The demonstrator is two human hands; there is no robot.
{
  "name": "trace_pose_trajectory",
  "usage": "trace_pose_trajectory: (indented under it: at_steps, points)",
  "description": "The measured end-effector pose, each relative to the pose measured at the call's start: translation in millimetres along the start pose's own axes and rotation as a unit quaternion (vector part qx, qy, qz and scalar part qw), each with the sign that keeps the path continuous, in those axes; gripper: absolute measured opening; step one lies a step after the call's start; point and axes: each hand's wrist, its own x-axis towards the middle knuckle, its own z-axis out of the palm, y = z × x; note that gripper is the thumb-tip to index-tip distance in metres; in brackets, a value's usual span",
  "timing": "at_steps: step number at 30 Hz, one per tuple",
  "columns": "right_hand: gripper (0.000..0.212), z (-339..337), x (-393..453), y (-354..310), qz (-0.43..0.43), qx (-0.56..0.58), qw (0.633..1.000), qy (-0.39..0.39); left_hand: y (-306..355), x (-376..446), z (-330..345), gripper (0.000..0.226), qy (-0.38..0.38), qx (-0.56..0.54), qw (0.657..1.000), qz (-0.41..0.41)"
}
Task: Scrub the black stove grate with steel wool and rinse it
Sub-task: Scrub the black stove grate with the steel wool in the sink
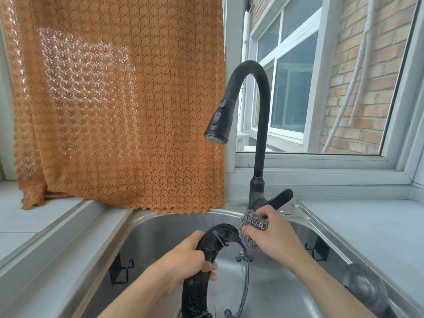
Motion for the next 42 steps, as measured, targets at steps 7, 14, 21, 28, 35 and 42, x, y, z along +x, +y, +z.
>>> trace_pose_trajectory:
  at_steps: [7, 14, 21, 28, 35, 42]
  points:
    - [0.034, 8.5, -1.6, 4.1, -0.040, 0.010, 0.996, -0.081, 6.1, -2.0, -7.3, 0.041, 0.045, 0.178, 0.982, 0.033]
    - [0.017, 12.4, -9.0, -7.6, -0.108, -0.019, 0.992, -0.060, -4.2, 8.6, -0.4, 0.035, 0.094, 0.280, 0.949, 0.114]
    - [0.031, 30.3, -12.2, -11.4, -0.090, -0.061, 0.994, -0.014, -8.1, 14.6, 6.2, 0.037, 0.146, 0.326, 0.906, 0.226]
    - [0.031, 39.3, -10.4, -8.8, -0.079, -0.058, 0.995, 0.018, -12.0, 17.3, 8.2, 0.038, 0.137, 0.320, 0.910, 0.226]
    - [0.039, 24.8, 0.8, 8.2, -0.016, -0.063, 0.998, 0.023, -15.5, 18.4, 0.4, 0.033, 0.128, 0.303, 0.926, 0.185]
    - [0.052, 26.1, 16.2, 35.5, 0.074, -0.100, 0.992, -0.003, -14.2, 17.6, -9.2, 0.030, 0.112, 0.278, 0.938, 0.173]
